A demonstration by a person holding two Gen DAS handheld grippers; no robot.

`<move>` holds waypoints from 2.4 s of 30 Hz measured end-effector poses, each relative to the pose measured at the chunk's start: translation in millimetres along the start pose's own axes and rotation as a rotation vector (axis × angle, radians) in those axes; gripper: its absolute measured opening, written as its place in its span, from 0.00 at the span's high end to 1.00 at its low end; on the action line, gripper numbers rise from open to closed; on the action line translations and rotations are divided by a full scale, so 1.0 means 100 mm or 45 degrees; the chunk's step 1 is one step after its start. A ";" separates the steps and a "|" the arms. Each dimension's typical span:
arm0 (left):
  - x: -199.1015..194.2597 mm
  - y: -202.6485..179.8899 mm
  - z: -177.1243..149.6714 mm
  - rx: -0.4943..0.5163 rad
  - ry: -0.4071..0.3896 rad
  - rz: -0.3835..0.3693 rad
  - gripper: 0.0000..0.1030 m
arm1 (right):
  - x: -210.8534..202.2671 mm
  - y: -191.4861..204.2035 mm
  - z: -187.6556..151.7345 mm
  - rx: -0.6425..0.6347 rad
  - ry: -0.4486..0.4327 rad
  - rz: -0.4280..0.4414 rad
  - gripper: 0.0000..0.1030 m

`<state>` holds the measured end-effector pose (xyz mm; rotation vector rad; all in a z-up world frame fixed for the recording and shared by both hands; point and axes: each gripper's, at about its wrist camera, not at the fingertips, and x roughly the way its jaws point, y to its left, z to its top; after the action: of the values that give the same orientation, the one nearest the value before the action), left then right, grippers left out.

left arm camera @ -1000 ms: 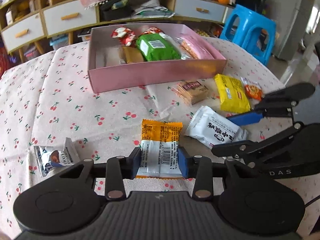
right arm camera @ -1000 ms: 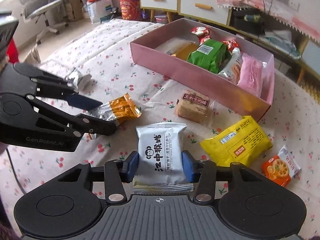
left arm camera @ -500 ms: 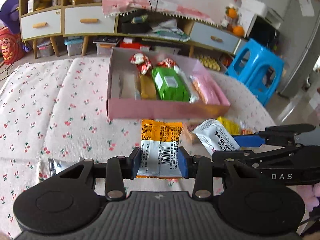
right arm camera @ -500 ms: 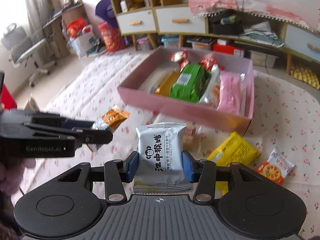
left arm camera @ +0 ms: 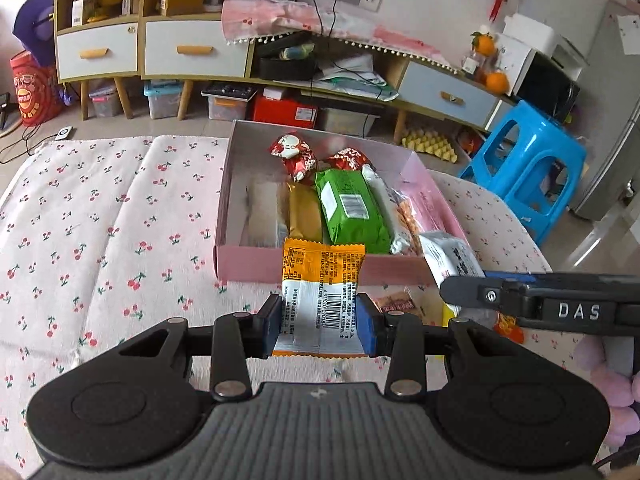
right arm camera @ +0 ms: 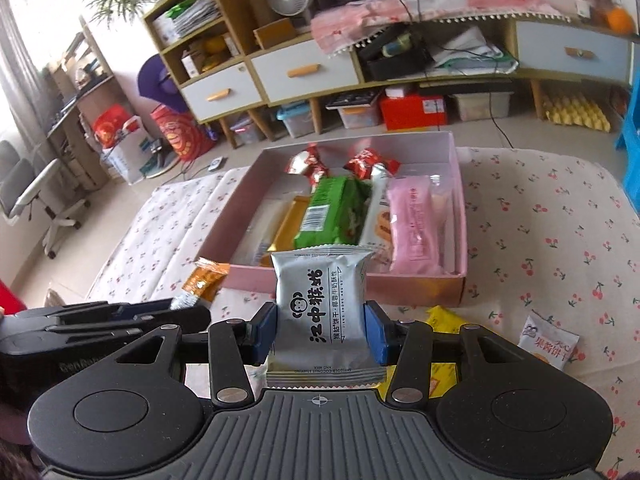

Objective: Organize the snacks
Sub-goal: 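Carry the orange-white packet and white biscuit packet with both grippers over the box, then open both grippers to drop the two packets into the pink box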

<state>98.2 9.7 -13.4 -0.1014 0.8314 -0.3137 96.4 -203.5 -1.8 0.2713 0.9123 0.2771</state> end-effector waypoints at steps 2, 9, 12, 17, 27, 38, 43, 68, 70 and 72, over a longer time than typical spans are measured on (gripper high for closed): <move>0.04 0.01 0.05 -0.012 0.004 0.001 0.65 | 0.02 -0.04 0.04 0.006 0.008 -0.004 0.56; 0.23 0.07 0.26 -0.001 -0.001 0.043 0.65 | 0.10 -0.32 0.31 0.117 -0.014 -0.012 0.56; 0.32 0.11 0.33 0.011 -0.004 0.065 0.65 | 0.19 -0.39 0.42 0.125 -0.020 -0.026 0.56; 0.49 0.20 0.43 0.025 0.004 0.102 0.65 | 0.36 -0.51 0.62 0.153 -0.031 -0.015 0.55; 0.80 0.22 0.64 0.096 0.016 0.137 0.65 | 0.72 -0.61 1.03 0.114 0.002 -0.098 0.55; 1.00 0.27 0.78 0.110 0.038 0.178 0.65 | 0.99 -0.77 1.22 0.168 0.081 -0.105 0.55; 1.05 0.31 0.81 0.099 0.022 0.177 0.65 | 1.04 -0.81 1.24 0.194 0.075 -0.096 0.54; 0.78 0.20 0.69 0.065 -0.043 0.137 0.18 | 0.57 -0.60 1.12 0.102 0.010 -0.083 0.32; 0.73 0.18 0.64 0.063 -0.034 0.137 0.17 | 0.48 -0.56 1.07 0.096 0.005 -0.083 0.31; 0.68 0.16 0.59 0.060 -0.032 0.133 0.15 | 0.42 -0.53 1.02 0.093 0.007 -0.082 0.28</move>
<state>188.3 2.1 -25.3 -0.0179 0.8008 -0.2331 209.6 -249.3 8.6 0.3086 0.9360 0.1855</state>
